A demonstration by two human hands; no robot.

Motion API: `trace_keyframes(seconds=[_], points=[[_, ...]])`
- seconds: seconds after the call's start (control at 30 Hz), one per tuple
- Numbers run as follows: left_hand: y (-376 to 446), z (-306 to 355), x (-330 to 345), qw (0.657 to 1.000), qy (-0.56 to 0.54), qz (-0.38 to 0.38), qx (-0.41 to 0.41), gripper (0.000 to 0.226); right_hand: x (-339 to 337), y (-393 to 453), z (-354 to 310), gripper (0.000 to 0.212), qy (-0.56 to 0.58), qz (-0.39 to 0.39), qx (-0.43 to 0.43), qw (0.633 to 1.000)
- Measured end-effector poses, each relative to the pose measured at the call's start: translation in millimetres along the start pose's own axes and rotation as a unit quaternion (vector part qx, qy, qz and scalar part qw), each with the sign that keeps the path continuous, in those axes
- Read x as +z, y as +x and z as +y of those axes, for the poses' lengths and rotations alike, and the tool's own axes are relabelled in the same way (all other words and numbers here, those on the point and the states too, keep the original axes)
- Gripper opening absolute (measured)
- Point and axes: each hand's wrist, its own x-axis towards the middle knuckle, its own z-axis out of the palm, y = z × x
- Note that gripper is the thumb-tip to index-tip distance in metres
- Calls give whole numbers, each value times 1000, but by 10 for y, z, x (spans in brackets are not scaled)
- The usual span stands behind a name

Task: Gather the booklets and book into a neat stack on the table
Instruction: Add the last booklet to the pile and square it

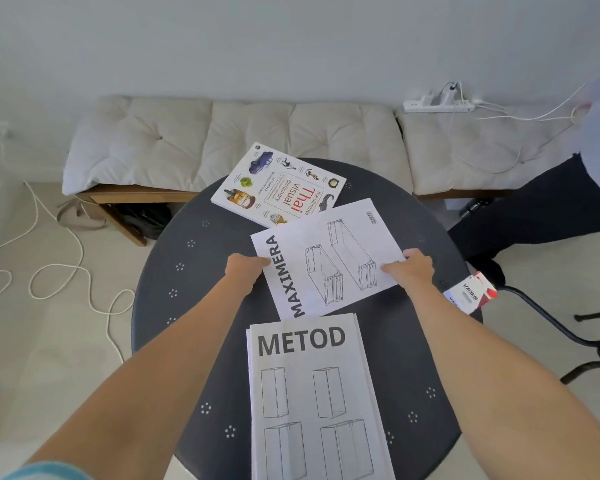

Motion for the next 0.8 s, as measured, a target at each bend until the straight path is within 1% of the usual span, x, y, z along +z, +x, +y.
trace_keyframes(seconds=[0.1, 0.17, 0.2, 0.23, 0.3, 0.37, 0.43, 0.53, 0.57, 0.63, 0.7, 0.73, 0.8], points=[[10, 63, 70, 1000, -25, -7, -16, 30, 47, 19, 1, 73, -56, 16, 5, 998], [33, 91, 95, 999, -21, -23, -7, 22, 57, 52, -3, 82, -78, 17, 12, 997], [46, 95, 103, 999, -14, -34, 7, 15, 54, 73, -3, 85, -83, 14, 19, 996], [53, 91, 111, 999, -10, -44, 25, 14, 49, 83, -7, 89, -87, 9, 28, 996], [50, 79, 125, 996, 0, -69, 58, 24, 44, 93, -15, 94, -94, 0, 47, 994], [44, 79, 135, 992, 4, -86, 92, 24, 48, 103, -21, 95, -83, -2, 58, 995], [40, 118, 124, 989, 6, -91, 115, 20, 46, 120, -13, 86, -41, -2, 70, 997], [32, 238, 55, 987, 6, -92, 130, 18, 28, 143, 16, 53, 41, -19, 58, 997], [22, 289, 20, 986, 6, -94, 135, 17, 13, 136, 17, 45, 73, -28, 55, 995], [-4, 394, -68, 985, 12, -96, 144, 19, -32, 101, 10, 34, 127, -55, 57, 989], [-25, 475, -176, 983, 20, -109, 145, 24, -99, 36, 7, 28, 173, -103, 60, 978], [-55, 495, -246, 982, 24, -120, 143, 26, -147, -31, 14, 28, 210, -137, 59, 966], [-89, 532, -398, 980, 34, -141, 137, 26, -230, -137, 19, 35, 278, -206, 52, 937]])
